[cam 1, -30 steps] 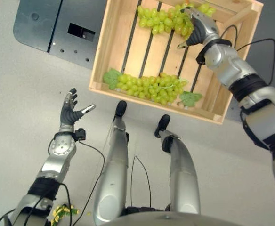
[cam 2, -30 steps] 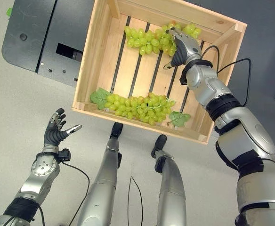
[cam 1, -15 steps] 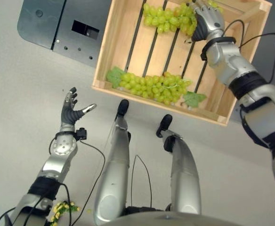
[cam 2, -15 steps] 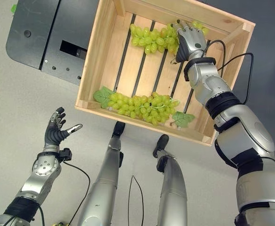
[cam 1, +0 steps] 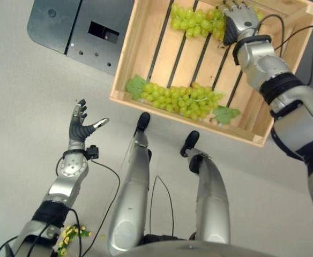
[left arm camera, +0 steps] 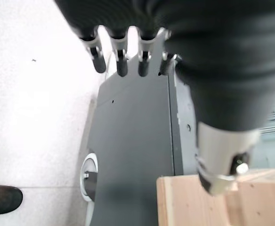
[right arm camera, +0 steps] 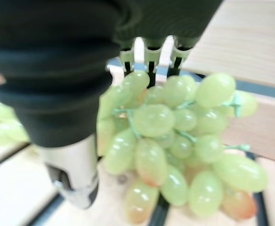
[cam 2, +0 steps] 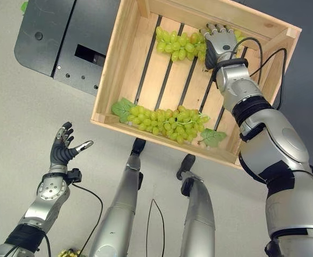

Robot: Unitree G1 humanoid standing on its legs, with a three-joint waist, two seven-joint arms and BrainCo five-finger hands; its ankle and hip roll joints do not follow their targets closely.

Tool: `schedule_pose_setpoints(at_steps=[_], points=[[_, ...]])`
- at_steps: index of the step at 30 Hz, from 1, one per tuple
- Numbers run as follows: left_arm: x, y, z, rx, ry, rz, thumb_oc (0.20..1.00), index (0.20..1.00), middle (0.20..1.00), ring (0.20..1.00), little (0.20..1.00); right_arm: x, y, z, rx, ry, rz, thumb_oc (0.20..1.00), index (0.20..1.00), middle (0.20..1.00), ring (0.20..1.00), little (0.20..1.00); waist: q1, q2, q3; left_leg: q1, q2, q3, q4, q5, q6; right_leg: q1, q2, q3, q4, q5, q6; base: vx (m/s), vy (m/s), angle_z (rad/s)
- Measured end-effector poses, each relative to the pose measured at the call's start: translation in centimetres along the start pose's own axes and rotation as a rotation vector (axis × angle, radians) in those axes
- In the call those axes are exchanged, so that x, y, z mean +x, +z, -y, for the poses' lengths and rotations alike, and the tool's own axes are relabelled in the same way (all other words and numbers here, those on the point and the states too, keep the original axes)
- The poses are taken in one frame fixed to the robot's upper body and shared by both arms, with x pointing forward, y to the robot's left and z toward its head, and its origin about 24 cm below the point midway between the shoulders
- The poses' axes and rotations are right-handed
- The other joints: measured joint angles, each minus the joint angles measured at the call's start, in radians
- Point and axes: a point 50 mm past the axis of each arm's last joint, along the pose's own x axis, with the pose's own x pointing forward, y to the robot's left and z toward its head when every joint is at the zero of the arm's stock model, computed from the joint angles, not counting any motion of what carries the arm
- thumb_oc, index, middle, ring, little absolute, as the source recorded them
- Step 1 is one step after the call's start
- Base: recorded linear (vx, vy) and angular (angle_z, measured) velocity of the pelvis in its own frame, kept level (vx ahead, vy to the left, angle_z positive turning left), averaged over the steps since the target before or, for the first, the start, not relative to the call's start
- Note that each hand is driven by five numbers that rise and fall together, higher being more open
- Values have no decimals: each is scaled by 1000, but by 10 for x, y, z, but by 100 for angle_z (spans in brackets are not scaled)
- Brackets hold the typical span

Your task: Pick up the fruits from the basket on one side to the basket on the other side

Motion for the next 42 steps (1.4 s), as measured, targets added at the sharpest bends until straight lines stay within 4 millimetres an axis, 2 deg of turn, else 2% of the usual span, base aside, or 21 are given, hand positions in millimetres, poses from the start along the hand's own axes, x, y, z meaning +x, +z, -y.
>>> schedule_pose_setpoints(at_steps=[1, 2, 3, 4, 5, 7, 8, 13, 19, 28, 32, 38, 40, 41, 42], points=[[0, 0, 0, 0, 0, 1, 1000, 1000, 1000, 1000, 1000, 0, -1, 0, -1, 8, -2, 1000, 1000, 1000, 1000, 1000, 1, 0, 0, 0, -2, 0, 1, 0, 0, 0, -1, 0, 1, -2, 1, 0, 0, 0], [0, 0, 0, -1, -1, 2, 1000, 1000, 1000, 1000, 1000, 0, 0, -1, -1, 13, -2, 796, 796, 796, 796, 796, 1, 2, -1, 0, -2, 0, 1, 0, 0, 0, -2, 0, 1, -2, 1, 0, 0, 0], [0, 1, 0, -1, -1, 2, 1000, 1000, 1000, 1000, 1000, 0, 0, -1, 1, 17, -2, 796, 796, 796, 796, 796, 2, 3, -1, 0, -3, 0, 1, 0, 0, 0, -3, 0, 1, -3, 2, 0, 0, 0], [0, 1, 0, -1, -1, 2, 1000, 1000, 1000, 1000, 1000, 0, -1, -1, 5, 25, -6, 489, 489, 489, 489, 489, 3, 7, -1, 0, -4, -1, 1, 0, 0, 0, -3, 0, 2, -3, 2, 0, 0, 0], [0, 1, 0, -1, -2, 2, 1000, 1000, 1000, 1000, 1000, 0, -1, -2, 11, 28, -10, 467, 467, 467, 467, 467, 5, 10, 0, 0, -4, -1, 1, 0, 0, 0, -4, 0, 4, -4, 2, 0, 0, 0], [0, 1, 1, -4, -5, 2, 1000, 1000, 1000, 1000, 1000, 0, -7, -3, 16, 36, -35, 307, 307, 307, 307, 307, 17, 17, -1, 1, -5, -2, 1, 0, 0, 0, -5, -1, 7, -6, 1, 9, 6, 2], [0, 0, 1, -6, -6, 2, 1000, 1000, 1000, 1000, 1000, 0, -9, -2, 24, 39, -46, 200, 200, 200, 200, 200, 20, 23, -2, 0, -5, -4, 1, 0, 0, 0, -5, -1, 9, -8, 2, 8, 6, 4], [0, 2, 3, -14, -15, 9, 1000, 1000, 1000, 1000, 1000, 0, -12, -2, 35, 46, -59, 200, 200, 200, 200, 200, 21, 31, -2, 0, -9, -8, 3, 0, 0, -1, -9, -1, 17, -12, 2, 9, -1, 3], [0, 16, 10, -43, -51, 62, 1000, 1000, 1000, 1000, 1000, 0, -16, 1, 45, 50, -62, 200, 200, 200, 200, 200, 21, 31, -2, -7, -13, -10, 5, 0, 0, -12, -16, -1, 29, -18, 2, 2, -1, 1], [0, 18, 11, -48, -57, 69, 1000, 1000, 1000, 1000, 1000, 0, -17, 1, 78, 58, -72, 200, 200, 200, 200, 200, 21, 31, -2, -7, -14, -10, 7, 0, 0, -12, -18, -2, 32, -20, 2, 0, 0, 0], [0, 20, 13, -52, -66, 77, 1000, 1000, 1000, 1000, 1000, 1, -20, 3, 231, 73, -106, 200, 200, 200, 200, 200, 22, 31, -2, -7, -14, -11, 9, 1, 0, -12, -18, -2, 34, -20, 1, 0, 0, 0], [0, 19, 14, -48, -89, 65, 1000, 1000, 1000, 1000, 1000, 2, 0, 4, 550, 157, -49, 200, 200, 200, 200, 200, 21, 32, -2, 7, -14, -11, 12, 0, -4, -1, -18, -2, 44, -25, -1, 22, -15, 1], [-2, 17, 14, -45, -113, 52, 1000, 1000, 1000, 1000, 1000, -6, 19, -10, 695, 259, 47, 200, 200, 200, 200, 200, 24, 32, -2, 31, -15, -14, -2, 8, -6, 19, -19, -3, 47, -29, -3, -25, -28, 8], [-2, 16, 14, -45, -122, 51, 1000, 1000, 1000, 1000, 1000, -9, 23, -14, 737, 290, 72, 200, 200, 200, 200, 200, 26, 33, -2, 38, -15, -13, -7, 11, -7, 26, -18, -6, 44, -31, -2, -24, -17, 13], [-2, 15, 15, -45, -135, 47, 1000, 1000, 1000, 1000, 1000, -16, 31, -27, 805, 359, 108, 200, 200, 200, 200, 200, 28, 35, -3, 50, -12, -14, -17, 17, -6, 41, -19, -11, 39, -32, -4, -98, 18, 12]])
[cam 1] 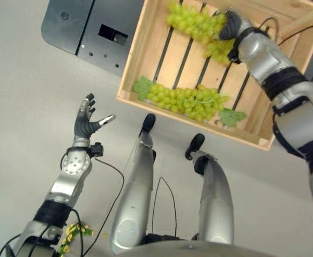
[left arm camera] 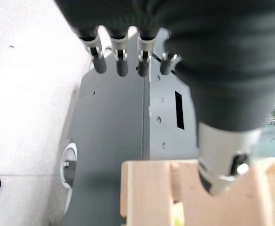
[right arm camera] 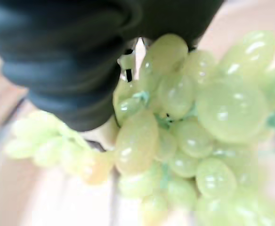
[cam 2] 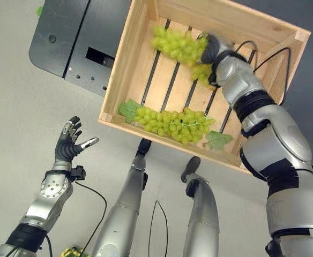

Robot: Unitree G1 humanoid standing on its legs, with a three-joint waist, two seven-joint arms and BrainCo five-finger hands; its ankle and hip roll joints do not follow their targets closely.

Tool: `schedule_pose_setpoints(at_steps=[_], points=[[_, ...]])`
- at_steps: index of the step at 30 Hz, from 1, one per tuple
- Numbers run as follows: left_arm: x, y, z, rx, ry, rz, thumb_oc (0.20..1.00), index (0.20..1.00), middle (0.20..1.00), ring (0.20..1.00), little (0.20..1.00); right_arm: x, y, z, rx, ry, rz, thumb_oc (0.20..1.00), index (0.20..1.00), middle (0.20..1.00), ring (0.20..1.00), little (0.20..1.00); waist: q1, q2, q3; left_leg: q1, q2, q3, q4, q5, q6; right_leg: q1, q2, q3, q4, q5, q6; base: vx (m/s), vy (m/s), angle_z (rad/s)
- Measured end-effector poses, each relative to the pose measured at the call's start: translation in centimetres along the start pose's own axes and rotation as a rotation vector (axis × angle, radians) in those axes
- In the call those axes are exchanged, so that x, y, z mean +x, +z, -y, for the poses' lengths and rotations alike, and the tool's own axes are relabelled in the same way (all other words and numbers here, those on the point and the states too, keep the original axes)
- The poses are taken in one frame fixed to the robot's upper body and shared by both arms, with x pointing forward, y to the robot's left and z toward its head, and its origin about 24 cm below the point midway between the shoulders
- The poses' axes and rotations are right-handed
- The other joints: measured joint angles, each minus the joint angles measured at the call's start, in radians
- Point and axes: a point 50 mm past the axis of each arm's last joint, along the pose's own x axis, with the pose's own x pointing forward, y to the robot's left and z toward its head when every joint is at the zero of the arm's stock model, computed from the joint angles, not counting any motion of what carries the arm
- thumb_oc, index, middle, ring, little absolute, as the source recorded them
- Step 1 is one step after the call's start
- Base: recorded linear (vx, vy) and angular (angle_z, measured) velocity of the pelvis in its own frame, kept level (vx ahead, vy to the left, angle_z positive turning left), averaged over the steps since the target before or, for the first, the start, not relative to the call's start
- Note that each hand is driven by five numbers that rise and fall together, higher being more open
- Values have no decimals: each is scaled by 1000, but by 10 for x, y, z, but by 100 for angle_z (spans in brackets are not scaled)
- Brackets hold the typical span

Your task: Pick up the fruits from the basket on one side to the basket on the other side

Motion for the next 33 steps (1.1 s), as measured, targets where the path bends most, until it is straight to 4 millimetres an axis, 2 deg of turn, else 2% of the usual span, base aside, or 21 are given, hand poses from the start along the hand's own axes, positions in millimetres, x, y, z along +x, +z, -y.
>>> schedule_pose_setpoints(at_steps=[2, 4, 5, 9, 15, 18, 23, 25, 30, 33], points=[[0, -1, 1, -3, -19, -4, 1000, 1000, 1000, 1000, 1000, -4, -7, -19, 92, 93, 10, 200, 200, 200, 200, 200, 8, 1, -1, 19, 4, -4, -38, 20, -3, 13, 3, -7, -21, 5, -1, -22, -6, 11], [0, -1, 0, 0, -29, -7, 1000, 1000, 1000, 1000, 1000, -6, -11, -27, 147, 136, 13, 200, 200, 200, 200, 200, 14, 1, 0, 32, 10, -9, -52, 19, 4, 23, 2, -12, -23, 3, -2, -10, 2, 9], [1, -2, 0, 2, -37, -9, 1000, 1000, 1000, 1000, 1000, -10, -17, -31, 198, 167, 8, 200, 200, 200, 200, 200, 22, 2, 0, 49, 10, -11, -71, 33, -4, 39, 3, -18, -31, 5, -3, -16, -2, 9], [2, -6, -1, 9, -52, -26, 1000, 1000, 1000, 1000, 1000, -17, -22, -34, 271, 217, 32, 200, 200, 200, 200, 200, 25, 2, 0, 85, 17, -17, -101, 46, -5, 78, 9, -29, -59, 12, -1, -26, 6, 1], [2, -9, -2, 5, -58, -36, 1000, 1000, 1000, 1000, 1000, -28, -30, -51, 440, 296, 47, 200, 200, 200, 200, 200, 21, 2, 0, 163, 25, -19, -133, 50, -2, 163, 16, -41, -95, 15, 4, 0, 0, 0], [2, -12, -3, 9, -55, -45, 1000, 1000, 1000, 1000, 1000, -45, -45, -81, 693, 347, 45, 200, 200, 200, 200, 200, 22, 2, 0, 219, 33, -19, -152, 50, -1, 229, 22, -58, -125, 14, 5, -1, -13, 5], [1, -15, -5, 11, -50, -54, 1000, 1000, 1000, 1000, 1000, -59, -50, -102, 913, 378, 66, 200, 200, 200, 200, 200, 21, 2, 0, 260, 39, -18, -170, 51, 0, 270, 25, -63, -135, 13, 5, 0, 0, 0], [0, -18, -4, 8, -44, -66, 1000, 1000, 1000, 1000, 1000, -63, -55, -116, 1091, 352, 56, 200, 200, 200, 200, 200, 20, 2, 0, 281, 41, -18, -176, 51, 0, 292, 27, -63, -143, 13, 5, 0, 0, 0], [-2, -27, -7, 17, -25, -108, 1000, 1000, 1000, 1000, 1000, -68, -54, -138, 1289, 300, 45, 200, 200, 200, 200, 200, 16, 3, 0, 320, 47, -15, -186, 51, 0, 332, 35, -63, -159, 14, 6, 10, 16, -3], [-8, -36, -7, 8, -14, -150, 1000, 1000, 1000, 1000, 1000, -80, -43, -157, 1355, 359, 64, 200, 200, 200, 200, 200, 14, 3, 0, 402, 57, -13, -217, 50, 1, 415, 46, -64, -197, 16, 10, 43, 14, -3]])
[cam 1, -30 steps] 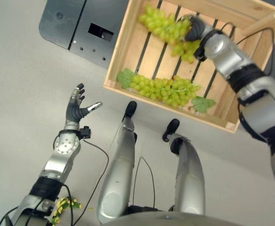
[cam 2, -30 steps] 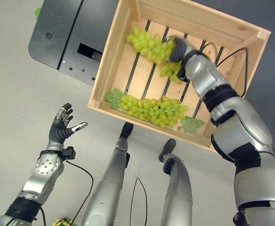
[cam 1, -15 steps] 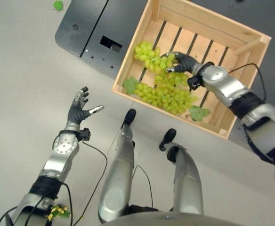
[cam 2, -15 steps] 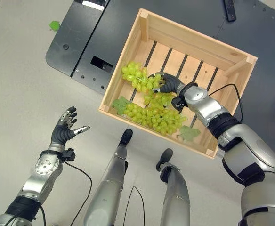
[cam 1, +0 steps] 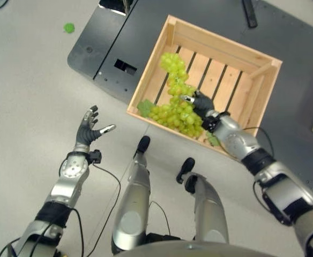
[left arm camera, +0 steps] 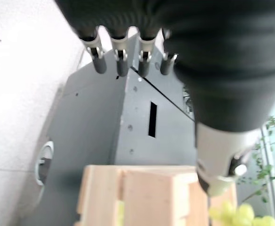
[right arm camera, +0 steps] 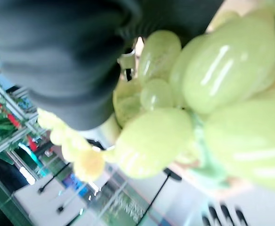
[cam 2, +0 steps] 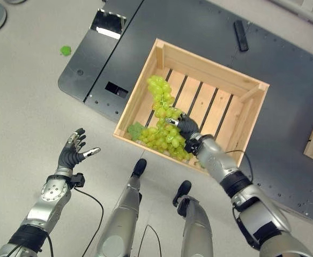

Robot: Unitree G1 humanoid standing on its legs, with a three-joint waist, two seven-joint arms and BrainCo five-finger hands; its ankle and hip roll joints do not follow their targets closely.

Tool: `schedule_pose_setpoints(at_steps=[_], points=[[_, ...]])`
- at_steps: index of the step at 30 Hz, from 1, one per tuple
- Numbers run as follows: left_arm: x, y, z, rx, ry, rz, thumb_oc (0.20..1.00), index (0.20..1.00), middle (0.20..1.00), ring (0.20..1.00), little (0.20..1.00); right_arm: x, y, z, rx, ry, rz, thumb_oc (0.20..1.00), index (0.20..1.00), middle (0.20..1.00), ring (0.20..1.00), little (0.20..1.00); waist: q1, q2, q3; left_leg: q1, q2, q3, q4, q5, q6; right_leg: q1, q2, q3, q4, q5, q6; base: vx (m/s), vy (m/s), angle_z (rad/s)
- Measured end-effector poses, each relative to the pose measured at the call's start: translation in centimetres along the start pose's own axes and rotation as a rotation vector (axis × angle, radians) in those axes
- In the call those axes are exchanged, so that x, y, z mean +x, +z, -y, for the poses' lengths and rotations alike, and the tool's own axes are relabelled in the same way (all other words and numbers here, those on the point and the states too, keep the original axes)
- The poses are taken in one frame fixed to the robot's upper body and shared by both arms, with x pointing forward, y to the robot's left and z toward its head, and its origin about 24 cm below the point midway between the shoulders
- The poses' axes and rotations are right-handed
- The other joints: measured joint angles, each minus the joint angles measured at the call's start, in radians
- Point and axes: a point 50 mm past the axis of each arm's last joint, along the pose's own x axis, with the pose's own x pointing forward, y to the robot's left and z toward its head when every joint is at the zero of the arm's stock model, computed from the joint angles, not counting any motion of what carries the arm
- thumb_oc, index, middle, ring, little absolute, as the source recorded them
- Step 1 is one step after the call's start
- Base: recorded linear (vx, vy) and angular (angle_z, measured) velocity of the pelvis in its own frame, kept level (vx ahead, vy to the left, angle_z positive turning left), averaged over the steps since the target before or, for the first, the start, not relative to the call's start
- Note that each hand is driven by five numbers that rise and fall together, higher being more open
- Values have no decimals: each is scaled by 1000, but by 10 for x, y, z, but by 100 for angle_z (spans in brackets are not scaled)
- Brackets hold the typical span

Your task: Pick up the fruits from the basket on one side to the basket on the other side

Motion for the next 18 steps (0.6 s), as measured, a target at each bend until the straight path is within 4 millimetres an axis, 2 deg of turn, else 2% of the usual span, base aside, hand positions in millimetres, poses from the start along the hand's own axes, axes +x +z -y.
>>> schedule_pose_setpoints(at_steps=[2, 5, 7, 9, 12, 15, 18], points=[[-1, -1, 0, 1, 0, -6, 1000, 1000, 1000, 1000, 1000, 0, 1, -10, 9, 54, 15, 200, 200, 200, 200, 200, -3, 0, -1, 28, 7, 4, -11, 0, 0, 27, 5, 1, -16, 2, 2, 31, 17, -8], [-3, -1, -6, -6, 24, -3, 1000, 1000, 1000, 1000, 1000, 2, 13, -32, 0, 160, 64, 200, 200, 200, 200, 200, -19, 0, -4, 51, 11, 16, -24, 0, 1, 43, 7, 5, -19, 3, 2, 37, 27, -6], [-3, -1, -8, -10, 33, -5, 1000, 1000, 1000, 1000, 1000, 1, 17, -35, -9, 177, 72, 200, 200, 200, 200, 200, -20, 0, -8, 62, 13, 27, -27, -4, 7, 47, 8, 14, -20, 5, 3, 50, 35, -11], [-7, -5, -8, -11, 34, -21, 1000, 1000, 1000, 1000, 1000, 0, 19, -35, -13, 181, 76, 200, 200, 200, 200, 200, -32, 2, -16, 87, 13, 39, -28, -4, 7, 68, 10, 26, -27, 8, 4, 52, 36, -17], [-16, -13, -10, -32, 48, -46, 1000, 1000, 1000, 1000, 1000, -7, 23, -34, -31, 187, 84, 200, 200, 200, 200, 200, -56, 4, -72, 110, 22, 56, -36, -12, 14, 101, 25, 37, -77, 28, 10, 62, 18, -16], [-21, -17, -9, -53, 42, -61, 1000, 1000, 1000, 1000, 1000, -15, 30, -32, -78, 212, 83, 200, 200, 200, 200, 200, -74, 8, -95, 167, 26, 58, -62, -12, 17, 162, 30, 38, -116, 40, 16, 61, 6, -8], [-22, -17, -7, -61, 31, -60, 1000, 1000, 1000, 1000, 1000, -26, 34, -26, -119, 218, 68, 200, 200, 200, 200, 200, -93, 11, -165, 183, 29, 58, -78, -13, 21, 187, 37, 36, -146, 46, 21, 67, 19, 2]])
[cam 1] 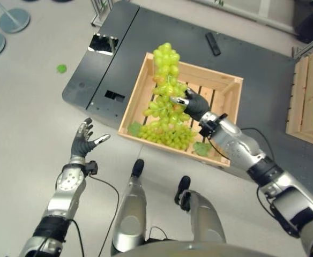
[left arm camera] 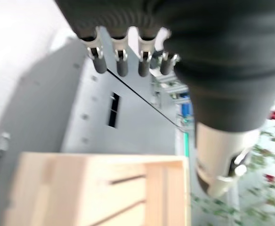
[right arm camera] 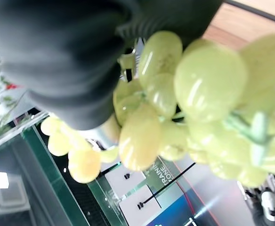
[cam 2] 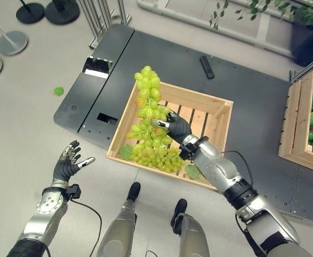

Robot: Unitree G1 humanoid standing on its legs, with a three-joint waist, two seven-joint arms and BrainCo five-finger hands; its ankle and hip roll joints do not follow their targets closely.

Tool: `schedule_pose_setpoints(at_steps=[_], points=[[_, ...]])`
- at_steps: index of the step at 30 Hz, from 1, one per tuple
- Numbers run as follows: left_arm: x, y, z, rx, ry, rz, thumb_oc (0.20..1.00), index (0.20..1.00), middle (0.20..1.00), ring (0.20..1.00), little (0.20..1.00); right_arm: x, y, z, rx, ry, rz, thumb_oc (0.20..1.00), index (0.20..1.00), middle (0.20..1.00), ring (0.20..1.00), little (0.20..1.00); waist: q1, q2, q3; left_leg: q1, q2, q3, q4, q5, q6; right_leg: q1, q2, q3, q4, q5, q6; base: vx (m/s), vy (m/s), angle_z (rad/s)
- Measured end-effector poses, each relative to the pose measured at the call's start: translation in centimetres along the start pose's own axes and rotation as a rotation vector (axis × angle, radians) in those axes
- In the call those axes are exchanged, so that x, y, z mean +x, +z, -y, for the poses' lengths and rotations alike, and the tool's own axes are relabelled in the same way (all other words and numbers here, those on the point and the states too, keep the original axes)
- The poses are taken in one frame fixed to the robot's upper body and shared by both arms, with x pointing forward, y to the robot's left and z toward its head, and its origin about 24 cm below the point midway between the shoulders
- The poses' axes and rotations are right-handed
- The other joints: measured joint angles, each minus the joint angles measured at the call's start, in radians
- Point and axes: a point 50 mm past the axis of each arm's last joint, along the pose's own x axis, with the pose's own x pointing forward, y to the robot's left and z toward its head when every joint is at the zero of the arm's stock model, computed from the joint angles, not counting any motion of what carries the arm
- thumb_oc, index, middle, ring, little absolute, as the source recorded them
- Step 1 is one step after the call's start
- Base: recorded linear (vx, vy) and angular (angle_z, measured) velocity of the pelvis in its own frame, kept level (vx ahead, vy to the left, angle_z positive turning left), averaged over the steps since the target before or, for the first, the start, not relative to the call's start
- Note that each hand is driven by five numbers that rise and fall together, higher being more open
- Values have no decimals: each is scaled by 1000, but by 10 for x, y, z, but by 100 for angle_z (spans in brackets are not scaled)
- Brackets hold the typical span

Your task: Pick up the fruits from the basket on one side to the basket on the other side

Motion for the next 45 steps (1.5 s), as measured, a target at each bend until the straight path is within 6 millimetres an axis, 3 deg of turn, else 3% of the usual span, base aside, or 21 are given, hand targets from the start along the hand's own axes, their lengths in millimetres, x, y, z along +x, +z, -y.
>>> schedule_pose_setpoints(at_steps=[9, 13, 18, 23, 32, 35, 45], points=[[-12, -2, 0, -13, -29, -3, 1000, 1000, 1000, 1000, 1000, -36, 8, 13, -116, -27, -35, 200, 200, 200, 200, 200, -58, -2, -102, 99, 11, 37, -44, -12, 13, 99, 8, 14, -80, 13, 14, 68, 23, -8], [-20, 10, 12, -78, -125, 42, 1000, 1000, 1000, 1000, 1000, -62, 6, 27, -181, -70, -120, 200, 200, 200, 200, 200, -69, 0, -144, 132, 15, 53, -68, -13, 17, 132, 16, 25, -120, 28, 20, 58, 10, -12], [-21, 30, 20, -202, -279, 91, 1000, 1000, 1000, 1000, 1000, -74, 7, 33, -263, -58, -216, 200, 200, 200, 200, 200, -95, 2, -174, 163, 19, 69, -87, -14, 18, 153, 22, 36, -138, 33, 19, 46, 4, -8], [-23, 40, 34, -291, -472, 66, 1000, 1000, 1000, 1000, 1000, -77, 1, 34, -407, -8, -343, 200, 200, 200, 200, 200, -101, 9, -197, 173, 20, 77, -89, -15, 20, 165, 26, 42, -152, 38, 22, 34, -1, -6], [-22, 64, 83, -423, -816, 19, 1000, 1000, 1000, 1000, 1000, -67, -36, 23, -405, 77, -452, 200, 200, 200, 200, 200, -104, 6, -213, 194, 19, 80, -89, -17, 21, 182, 28, 52, -156, 38, 26, 2, 0, 0], [-21, 67, 90, -433, -863, -10, 1000, 1000, 1000, 1000, 1000, -57, -37, 15, -448, 137, -464, 200, 200, 200, 200, 200, -123, 1, -216, 196, 19, 81, -90, -17, 21, 183, 31, 57, -156, 39, 25, 2, 1, -1], [-26, 64, 114, -476, -959, -120, 1000, 1000, 1000, 1000, 1000, -54, -47, 7, -469, 200, -506, 200, 200, 200, 200, 200, -146, -17, -229, 200, 22, 97, -92, -18, 20, 185, 38, 67, -173, 51, 26, 1, 1, -5]])
